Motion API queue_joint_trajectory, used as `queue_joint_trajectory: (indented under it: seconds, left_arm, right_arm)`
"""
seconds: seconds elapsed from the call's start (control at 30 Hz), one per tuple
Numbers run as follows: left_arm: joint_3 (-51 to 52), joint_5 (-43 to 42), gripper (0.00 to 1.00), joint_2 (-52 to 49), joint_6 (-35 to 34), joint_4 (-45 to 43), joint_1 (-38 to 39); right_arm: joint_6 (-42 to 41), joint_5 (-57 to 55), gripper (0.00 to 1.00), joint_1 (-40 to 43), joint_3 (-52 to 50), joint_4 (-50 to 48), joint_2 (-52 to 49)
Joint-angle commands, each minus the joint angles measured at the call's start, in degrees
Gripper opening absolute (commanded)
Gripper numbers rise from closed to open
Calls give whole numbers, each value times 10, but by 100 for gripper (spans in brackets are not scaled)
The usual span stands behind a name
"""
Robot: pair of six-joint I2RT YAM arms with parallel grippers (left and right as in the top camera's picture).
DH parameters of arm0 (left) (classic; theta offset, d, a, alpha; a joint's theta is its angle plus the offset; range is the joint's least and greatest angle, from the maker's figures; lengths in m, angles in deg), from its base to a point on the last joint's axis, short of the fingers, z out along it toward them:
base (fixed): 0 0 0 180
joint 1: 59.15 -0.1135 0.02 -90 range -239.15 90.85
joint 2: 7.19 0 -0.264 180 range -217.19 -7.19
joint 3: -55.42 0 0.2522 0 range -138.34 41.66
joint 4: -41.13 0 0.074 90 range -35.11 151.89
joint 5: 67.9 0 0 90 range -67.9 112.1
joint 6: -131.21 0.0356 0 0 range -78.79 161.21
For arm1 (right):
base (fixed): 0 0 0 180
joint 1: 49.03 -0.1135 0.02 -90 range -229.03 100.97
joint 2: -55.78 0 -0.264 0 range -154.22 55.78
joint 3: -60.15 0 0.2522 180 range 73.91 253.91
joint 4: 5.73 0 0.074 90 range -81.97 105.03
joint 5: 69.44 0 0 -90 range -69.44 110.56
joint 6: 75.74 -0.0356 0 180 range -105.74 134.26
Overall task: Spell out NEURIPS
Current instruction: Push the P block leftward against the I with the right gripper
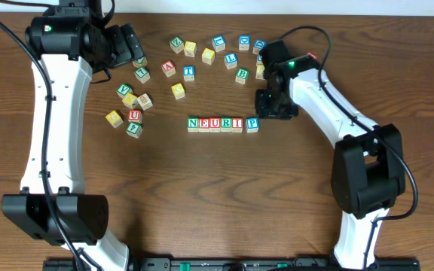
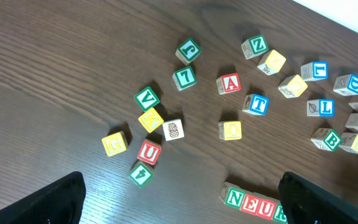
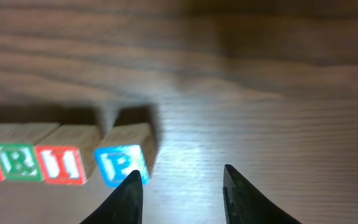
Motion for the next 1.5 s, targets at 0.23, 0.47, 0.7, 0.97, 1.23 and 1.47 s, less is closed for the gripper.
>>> queue_joint_trajectory:
  seconds: [0.23,0.47,0.7,0.97,1.23,1.47]
  left_arm:
    - [3,7,98,-5,6,2,-2]
    - [3,7,98,-4,6,2,-2]
    - [3,7,98,-5,6,2,-2]
    - [3,7,98,-5,6,2,-2]
    - [3,7,98,-5,6,2,-2]
    - [3,7,98,-4,6,2,-2]
  right_arm:
    - [10,-23,37,-7,-52,-52,0]
    - [9,-21,37,-22,-72,-76,0]
    - [2,-20,37,-27,-83,-80,0]
    - [-2,-12,37,-27,-87,-83,0]
    - [-2,5,37,-28,-87,-86,0]
    - [-16,14,36,-30,-87,-88,0]
